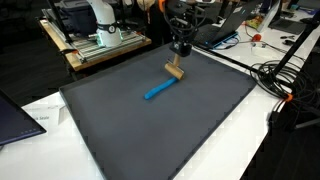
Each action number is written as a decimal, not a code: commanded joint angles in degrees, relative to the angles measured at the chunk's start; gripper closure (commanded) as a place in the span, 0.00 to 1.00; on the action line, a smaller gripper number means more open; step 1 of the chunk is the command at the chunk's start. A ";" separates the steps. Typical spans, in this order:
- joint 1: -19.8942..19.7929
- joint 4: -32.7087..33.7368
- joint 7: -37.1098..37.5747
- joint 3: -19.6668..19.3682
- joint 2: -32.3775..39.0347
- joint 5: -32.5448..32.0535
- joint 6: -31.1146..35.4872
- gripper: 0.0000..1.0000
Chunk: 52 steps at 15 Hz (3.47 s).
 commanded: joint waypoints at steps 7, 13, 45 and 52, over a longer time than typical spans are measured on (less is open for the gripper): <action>2.11 1.42 5.28 -0.82 2.70 -4.44 0.68 0.78; 3.22 1.61 5.99 -0.26 3.38 -5.53 0.57 0.78; 3.16 3.52 3.39 1.85 5.71 -0.49 1.03 0.78; 3.13 3.21 2.78 2.46 5.71 1.08 1.75 0.78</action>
